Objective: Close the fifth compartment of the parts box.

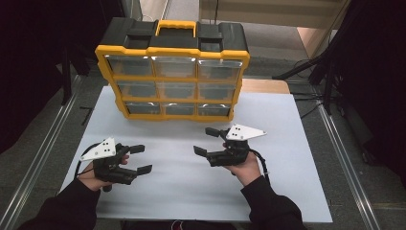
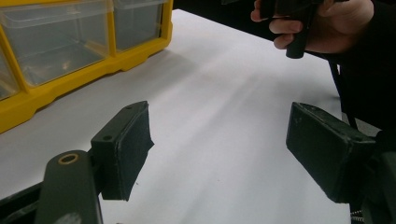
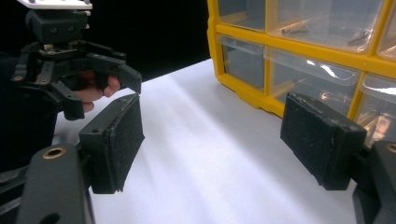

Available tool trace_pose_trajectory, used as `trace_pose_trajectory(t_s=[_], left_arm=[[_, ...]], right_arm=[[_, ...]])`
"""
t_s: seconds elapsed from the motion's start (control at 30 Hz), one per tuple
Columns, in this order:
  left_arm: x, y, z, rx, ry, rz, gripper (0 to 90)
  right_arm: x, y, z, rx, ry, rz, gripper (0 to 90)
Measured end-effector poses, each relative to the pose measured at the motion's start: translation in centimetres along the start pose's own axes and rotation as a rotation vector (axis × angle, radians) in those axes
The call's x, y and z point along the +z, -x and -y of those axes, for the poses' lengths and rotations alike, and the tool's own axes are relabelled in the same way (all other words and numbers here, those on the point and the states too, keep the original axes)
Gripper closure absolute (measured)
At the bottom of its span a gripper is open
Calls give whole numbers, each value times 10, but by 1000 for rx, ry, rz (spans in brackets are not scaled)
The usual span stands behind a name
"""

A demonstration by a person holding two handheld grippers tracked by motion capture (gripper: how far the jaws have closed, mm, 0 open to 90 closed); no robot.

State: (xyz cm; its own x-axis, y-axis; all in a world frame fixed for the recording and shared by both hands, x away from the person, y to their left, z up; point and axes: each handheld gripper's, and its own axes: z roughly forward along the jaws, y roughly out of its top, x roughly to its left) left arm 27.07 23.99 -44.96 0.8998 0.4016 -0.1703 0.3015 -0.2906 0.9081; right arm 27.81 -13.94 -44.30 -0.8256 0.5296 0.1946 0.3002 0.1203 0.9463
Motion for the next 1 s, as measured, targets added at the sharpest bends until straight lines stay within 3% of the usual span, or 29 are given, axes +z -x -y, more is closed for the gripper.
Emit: trace_pose_trajectory(t_s=[0.7, 1.0], left_arm=[[-1, -1, 0, -3, 10, -8, 218], [-2, -1, -1, -7, 14, -6, 218]], right_arm=[[-46, 6, 13, -20, 12, 30, 223], [-56, 6, 22, -33, -12, 22, 206]])
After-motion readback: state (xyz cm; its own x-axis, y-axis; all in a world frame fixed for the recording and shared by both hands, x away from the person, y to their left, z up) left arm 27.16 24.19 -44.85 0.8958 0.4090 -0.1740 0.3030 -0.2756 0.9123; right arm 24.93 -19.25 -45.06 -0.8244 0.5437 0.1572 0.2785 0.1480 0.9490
